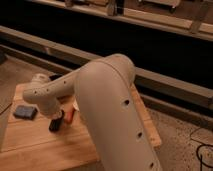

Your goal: Push the eraser across the table

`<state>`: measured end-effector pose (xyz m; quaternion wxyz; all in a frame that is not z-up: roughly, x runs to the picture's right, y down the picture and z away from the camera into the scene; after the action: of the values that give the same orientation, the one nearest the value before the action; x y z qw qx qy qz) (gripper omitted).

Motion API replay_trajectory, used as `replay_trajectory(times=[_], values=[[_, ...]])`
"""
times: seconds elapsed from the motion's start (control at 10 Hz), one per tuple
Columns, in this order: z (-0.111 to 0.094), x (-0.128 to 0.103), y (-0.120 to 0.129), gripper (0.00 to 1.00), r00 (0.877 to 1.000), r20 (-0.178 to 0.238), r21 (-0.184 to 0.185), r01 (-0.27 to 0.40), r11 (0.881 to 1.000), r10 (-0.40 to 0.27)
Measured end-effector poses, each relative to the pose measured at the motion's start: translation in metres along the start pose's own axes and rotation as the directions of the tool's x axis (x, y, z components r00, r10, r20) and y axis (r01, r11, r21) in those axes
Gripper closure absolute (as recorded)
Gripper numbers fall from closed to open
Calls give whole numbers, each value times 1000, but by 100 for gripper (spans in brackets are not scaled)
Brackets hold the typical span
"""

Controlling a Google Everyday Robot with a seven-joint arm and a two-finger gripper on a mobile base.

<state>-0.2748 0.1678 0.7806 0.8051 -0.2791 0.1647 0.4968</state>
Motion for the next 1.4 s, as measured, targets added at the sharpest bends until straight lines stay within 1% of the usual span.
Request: replay_trajectory(times=[0.5,0.6,0.7,0.8,1.0,1.1,1.2,1.3,1.4], values=[[-5,24,16,100,1000,8,-26,22,999,-21],[-8,33,18,100,1000,15,-32,25,999,-25],[-11,41,18,100,999,19,-29,34,999,-33],[-17,49,18,100,999,28,-25,41,999,-40],[-35,63,17,100,996,75,-29,52,998,-50],[-40,70,17,100,995,86,-29,54,998,-51],[-43,75,18,100,994,93,-31,56,998,-53],[-43,85,17,100,994,93,-31,56,998,-53],[-40,91,16,100,995,87,-26,54,998,-51]])
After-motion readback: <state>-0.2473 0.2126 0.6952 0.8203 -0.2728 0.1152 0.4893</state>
